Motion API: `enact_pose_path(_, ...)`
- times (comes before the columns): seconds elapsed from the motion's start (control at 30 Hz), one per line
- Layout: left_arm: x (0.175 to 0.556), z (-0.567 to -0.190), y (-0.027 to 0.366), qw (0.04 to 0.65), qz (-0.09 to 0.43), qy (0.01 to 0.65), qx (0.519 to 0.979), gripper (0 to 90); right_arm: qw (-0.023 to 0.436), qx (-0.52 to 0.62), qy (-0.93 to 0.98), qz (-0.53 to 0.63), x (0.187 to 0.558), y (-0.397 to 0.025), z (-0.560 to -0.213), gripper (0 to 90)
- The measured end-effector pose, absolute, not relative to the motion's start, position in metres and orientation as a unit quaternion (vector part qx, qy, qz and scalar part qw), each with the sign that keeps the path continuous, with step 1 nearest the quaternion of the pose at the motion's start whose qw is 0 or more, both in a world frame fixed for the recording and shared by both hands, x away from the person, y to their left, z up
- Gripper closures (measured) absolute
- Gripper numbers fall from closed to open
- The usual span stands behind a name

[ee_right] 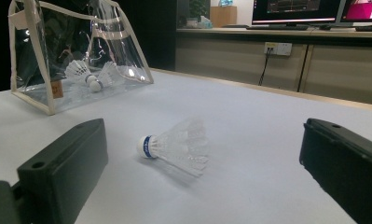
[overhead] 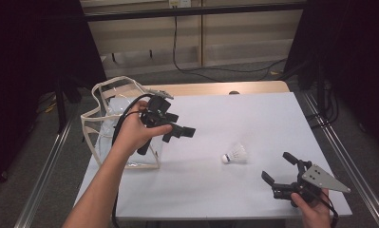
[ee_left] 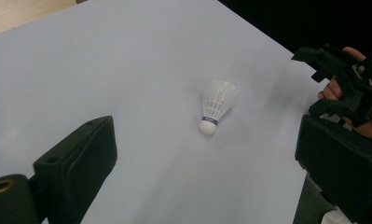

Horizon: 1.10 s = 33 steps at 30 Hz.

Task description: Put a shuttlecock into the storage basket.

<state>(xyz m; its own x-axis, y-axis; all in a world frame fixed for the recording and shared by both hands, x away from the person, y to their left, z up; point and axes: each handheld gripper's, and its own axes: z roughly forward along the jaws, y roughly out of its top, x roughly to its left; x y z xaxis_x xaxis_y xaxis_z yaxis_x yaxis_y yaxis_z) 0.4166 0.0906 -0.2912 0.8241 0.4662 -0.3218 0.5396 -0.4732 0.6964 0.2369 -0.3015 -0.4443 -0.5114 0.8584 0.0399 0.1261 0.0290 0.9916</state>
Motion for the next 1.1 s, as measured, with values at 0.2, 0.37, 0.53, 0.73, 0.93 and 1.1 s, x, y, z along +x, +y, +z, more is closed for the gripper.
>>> enact_pose_path(0.2,0.416,-0.296,0.089,0.416,-0.043,0.29,0.861,5.7,0.314,0.382,0.645,0.583,0.237,-0.301,-0.444,1.0)
enact_pose_path(0.37,0.415,-0.3,0.087,0.417,-0.044,0.289,0.86,5.8,0.314,0.381,0.645,0.583,0.237,-0.301,-0.444,1.0)
enact_pose_path(0.53,0.414,-0.303,0.086,0.418,-0.041,0.289,0.861,6.0,0.313,0.382,0.646,0.582,0.237,-0.301,-0.445,1.0)
enact_pose_path(0.73,0.413,-0.308,0.085,0.416,-0.041,0.286,0.862,6.1,0.313,0.381,0.646,0.582,0.237,-0.301,-0.445,1.0)
enact_pose_path(0.93,0.411,-0.313,0.083,0.415,-0.044,0.284,0.863,6.0,0.313,0.381,0.646,0.582,0.237,-0.301,-0.445,1.0)
enact_pose_path(1.1,0.41,-0.319,0.081,0.413,-0.04,0.278,0.866,5.0,0.314,0.381,0.646,0.583,0.237,-0.301,-0.444,1.0)
